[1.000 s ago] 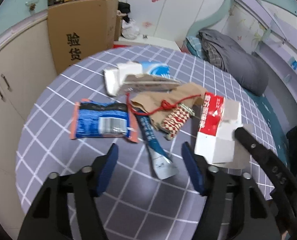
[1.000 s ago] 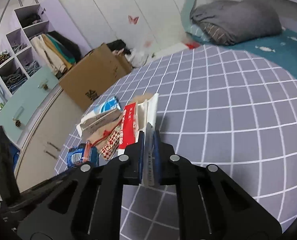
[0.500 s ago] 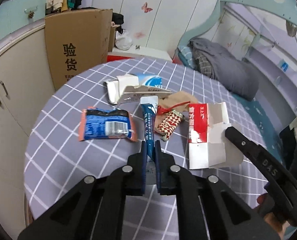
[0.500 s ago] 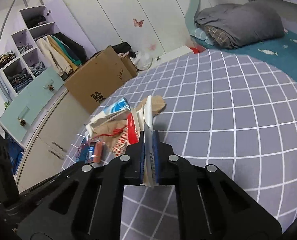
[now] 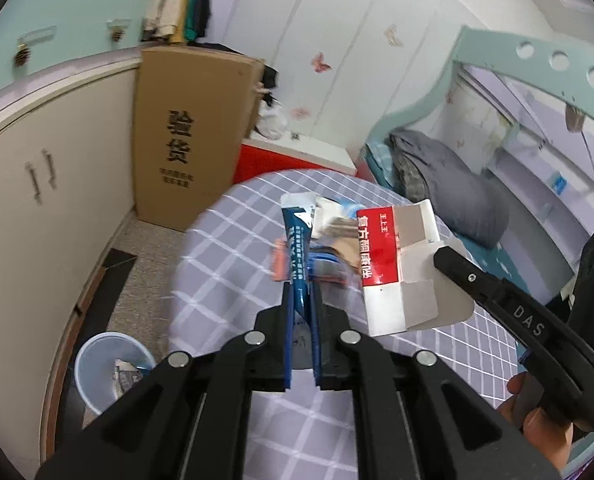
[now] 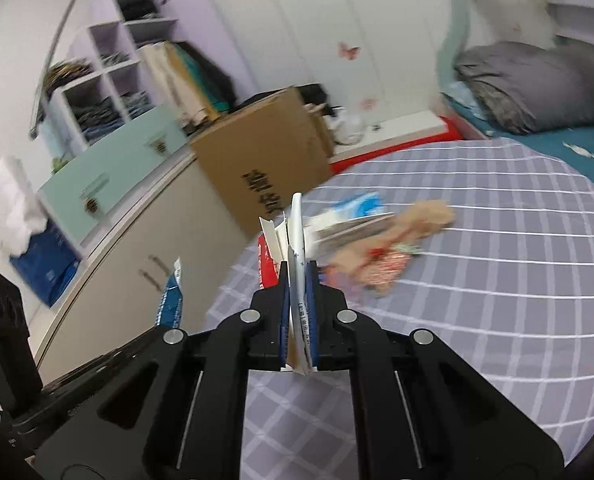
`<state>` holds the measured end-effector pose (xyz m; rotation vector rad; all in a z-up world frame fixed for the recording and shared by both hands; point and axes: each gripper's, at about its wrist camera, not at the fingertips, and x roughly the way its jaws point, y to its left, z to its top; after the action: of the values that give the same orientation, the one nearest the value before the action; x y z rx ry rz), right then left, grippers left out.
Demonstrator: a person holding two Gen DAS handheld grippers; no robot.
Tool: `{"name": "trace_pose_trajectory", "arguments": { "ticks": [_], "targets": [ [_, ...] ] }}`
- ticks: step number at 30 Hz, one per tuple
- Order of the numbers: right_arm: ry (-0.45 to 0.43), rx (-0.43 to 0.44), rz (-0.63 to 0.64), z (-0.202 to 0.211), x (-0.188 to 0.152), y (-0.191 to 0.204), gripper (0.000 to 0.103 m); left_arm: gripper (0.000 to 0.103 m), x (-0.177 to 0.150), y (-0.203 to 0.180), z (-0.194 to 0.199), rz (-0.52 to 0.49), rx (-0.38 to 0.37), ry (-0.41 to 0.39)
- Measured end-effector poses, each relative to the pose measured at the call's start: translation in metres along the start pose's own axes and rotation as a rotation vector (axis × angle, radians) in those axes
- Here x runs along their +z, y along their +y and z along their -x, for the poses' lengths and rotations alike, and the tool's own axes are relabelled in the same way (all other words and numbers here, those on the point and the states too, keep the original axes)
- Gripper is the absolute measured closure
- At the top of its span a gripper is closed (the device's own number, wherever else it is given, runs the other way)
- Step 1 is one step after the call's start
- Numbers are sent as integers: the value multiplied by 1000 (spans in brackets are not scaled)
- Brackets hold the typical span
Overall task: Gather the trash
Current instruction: 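Carry the blue tube and white box to the wastebasket and release the box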
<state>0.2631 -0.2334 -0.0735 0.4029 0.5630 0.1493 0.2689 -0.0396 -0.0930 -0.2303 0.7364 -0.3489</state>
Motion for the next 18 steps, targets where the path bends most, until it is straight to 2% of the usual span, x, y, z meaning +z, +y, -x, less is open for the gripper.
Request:
{"name": "trace_pose_trajectory", "arguments": {
  "ticks": [9, 15, 18],
  "targets": [
    [117, 133, 147, -49, -40, 112, 95, 96, -14, 125, 41, 137, 130, -26],
    [230, 198, 220, -100, -86, 173, 95, 96, -37, 209, 45, 252, 219, 10],
    [281, 205, 254, -127, -109, 197, 95, 96, -49, 246, 42, 295, 287, 29]
  ]
}}
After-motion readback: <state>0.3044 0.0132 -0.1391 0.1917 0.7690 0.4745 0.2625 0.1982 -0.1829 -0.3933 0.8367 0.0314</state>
